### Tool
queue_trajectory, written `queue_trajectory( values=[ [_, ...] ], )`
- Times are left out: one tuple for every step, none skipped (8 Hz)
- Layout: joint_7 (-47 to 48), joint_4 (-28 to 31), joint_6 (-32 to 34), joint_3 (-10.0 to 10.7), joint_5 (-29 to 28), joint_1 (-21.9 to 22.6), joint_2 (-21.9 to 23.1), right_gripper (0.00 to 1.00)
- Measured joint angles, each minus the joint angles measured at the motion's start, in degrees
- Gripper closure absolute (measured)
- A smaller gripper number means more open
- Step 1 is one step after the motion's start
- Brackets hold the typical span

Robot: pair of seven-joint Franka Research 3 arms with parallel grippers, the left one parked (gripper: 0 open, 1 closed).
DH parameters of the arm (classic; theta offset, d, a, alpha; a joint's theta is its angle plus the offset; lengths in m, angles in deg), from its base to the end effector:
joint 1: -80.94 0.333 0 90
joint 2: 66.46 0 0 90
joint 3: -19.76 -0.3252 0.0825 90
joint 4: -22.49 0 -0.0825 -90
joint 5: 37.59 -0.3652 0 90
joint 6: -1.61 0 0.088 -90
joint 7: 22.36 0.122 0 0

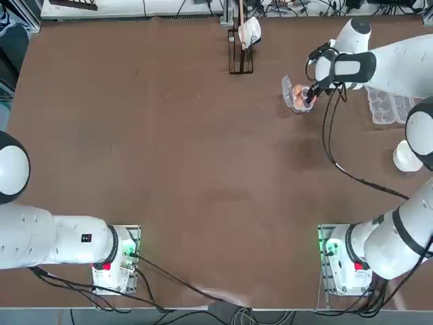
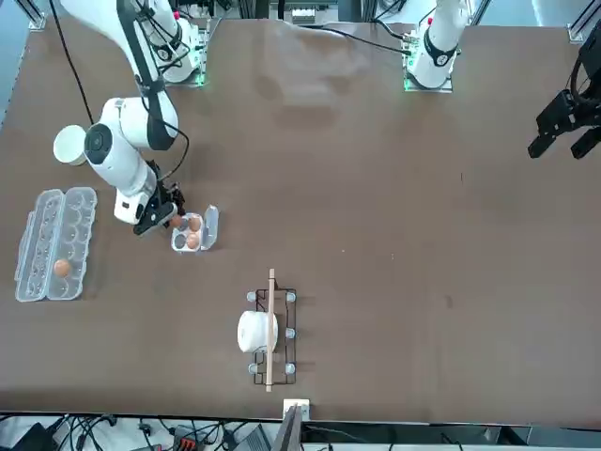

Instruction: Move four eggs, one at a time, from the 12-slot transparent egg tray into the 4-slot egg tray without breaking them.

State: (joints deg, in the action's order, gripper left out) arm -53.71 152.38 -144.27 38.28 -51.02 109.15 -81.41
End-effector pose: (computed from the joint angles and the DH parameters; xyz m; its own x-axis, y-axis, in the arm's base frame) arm 0.5251 0.0882 0.2616 0.8588 0.5091 0.0578 0.5112 -0.8589 -0.0304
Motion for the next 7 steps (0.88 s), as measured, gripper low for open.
queue_trajectory(
  values=[
    [0.01,-0.44,-0.02,0.0,0.0,0.12,-0.4,0.43],
    [0.01,-0.79,-0.02,0.0,0.0,0.16,-0.73,0.43],
    [0.02,-0.99,-0.04,0.0,0.0,0.16,-0.96,0.43],
    [0.03,-1.21,-0.05,0.0,-0.01,0.16,-1.24,0.43],
    [0.04,-1.39,-0.05,0.0,-0.01,0.16,-1.49,0.43],
    [0.04,-1.55,-0.05,0.0,-0.01,0.17,-1.75,0.43],
    [0.06,-1.64,-0.04,0.0,-0.01,0.19,-1.92,0.43]
  ],
)
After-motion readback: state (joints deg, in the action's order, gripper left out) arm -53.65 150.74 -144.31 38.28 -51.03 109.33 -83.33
